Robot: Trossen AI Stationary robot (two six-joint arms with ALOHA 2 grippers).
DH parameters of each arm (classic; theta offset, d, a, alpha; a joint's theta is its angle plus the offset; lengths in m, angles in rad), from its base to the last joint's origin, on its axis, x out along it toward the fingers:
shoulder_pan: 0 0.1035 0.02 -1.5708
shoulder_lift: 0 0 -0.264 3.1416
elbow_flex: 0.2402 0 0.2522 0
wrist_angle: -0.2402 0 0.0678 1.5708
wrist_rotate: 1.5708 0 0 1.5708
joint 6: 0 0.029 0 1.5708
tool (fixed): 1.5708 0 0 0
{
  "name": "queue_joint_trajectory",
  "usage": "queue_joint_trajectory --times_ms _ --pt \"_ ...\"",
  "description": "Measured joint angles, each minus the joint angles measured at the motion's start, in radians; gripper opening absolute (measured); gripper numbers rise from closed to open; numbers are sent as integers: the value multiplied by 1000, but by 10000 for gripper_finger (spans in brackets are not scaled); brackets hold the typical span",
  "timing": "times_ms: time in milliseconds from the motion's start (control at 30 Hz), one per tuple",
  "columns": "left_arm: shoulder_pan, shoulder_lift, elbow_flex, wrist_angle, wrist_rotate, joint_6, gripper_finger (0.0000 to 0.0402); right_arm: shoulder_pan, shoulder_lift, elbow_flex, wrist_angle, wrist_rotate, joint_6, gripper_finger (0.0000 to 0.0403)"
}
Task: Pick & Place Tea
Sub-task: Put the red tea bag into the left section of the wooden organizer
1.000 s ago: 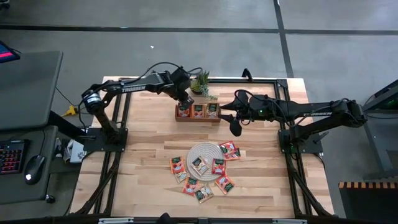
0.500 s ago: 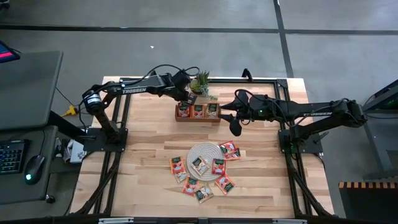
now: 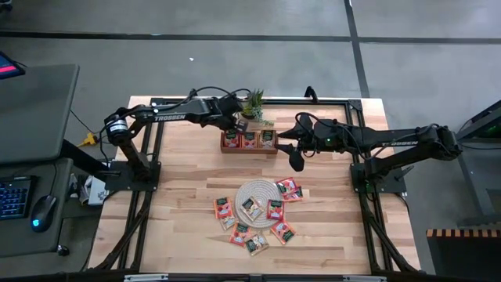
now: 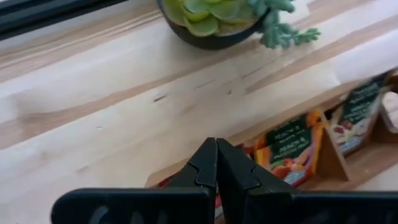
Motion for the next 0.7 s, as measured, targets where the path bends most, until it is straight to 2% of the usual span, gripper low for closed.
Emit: queue_joint_trajectory --times_ms 133,600,700 --pt "1 0 0 2 -42 -20 0 1 0 0 0 -1 0 193" --pt "-25 40 1 2 -31 -49 0 1 0 0 -1 -22 0 193" --pt "-39 58 -1 2 -56 -52 0 1 0 0 -2 -27 0 193"
